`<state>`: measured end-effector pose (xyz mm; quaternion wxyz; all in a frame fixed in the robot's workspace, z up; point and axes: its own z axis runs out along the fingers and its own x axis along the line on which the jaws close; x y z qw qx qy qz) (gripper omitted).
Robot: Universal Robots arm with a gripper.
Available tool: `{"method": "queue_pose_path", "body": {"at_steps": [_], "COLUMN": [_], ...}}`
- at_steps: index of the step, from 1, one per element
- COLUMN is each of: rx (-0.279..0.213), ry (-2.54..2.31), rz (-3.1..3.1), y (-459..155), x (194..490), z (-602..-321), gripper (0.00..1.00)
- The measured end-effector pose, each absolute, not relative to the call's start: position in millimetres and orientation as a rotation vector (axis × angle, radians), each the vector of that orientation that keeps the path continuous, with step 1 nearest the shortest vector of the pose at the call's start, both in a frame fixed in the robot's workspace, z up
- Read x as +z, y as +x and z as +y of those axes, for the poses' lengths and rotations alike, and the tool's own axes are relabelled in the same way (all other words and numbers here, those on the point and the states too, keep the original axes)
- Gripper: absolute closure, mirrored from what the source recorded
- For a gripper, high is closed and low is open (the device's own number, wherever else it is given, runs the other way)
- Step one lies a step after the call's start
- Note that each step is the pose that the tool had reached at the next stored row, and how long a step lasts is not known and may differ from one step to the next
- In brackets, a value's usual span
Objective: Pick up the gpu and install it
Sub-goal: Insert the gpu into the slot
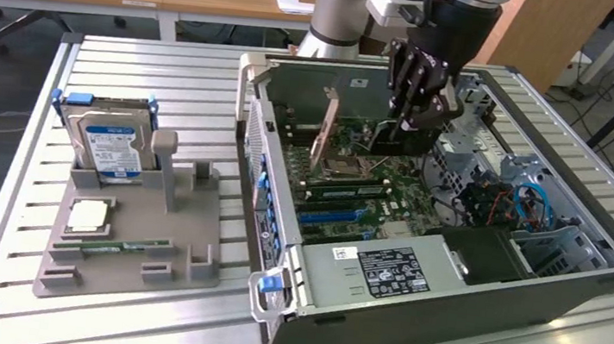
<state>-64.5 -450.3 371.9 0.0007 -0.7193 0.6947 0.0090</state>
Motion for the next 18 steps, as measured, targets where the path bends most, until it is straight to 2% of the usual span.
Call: {"method": "queue_pose_path", "body": {"at_steps": [18], "rx": [0.028], "ry": [-2.261], "rz": [2.179], "y": [-65], "x": [354], "z": [-450], "gripper": [0.74]}}
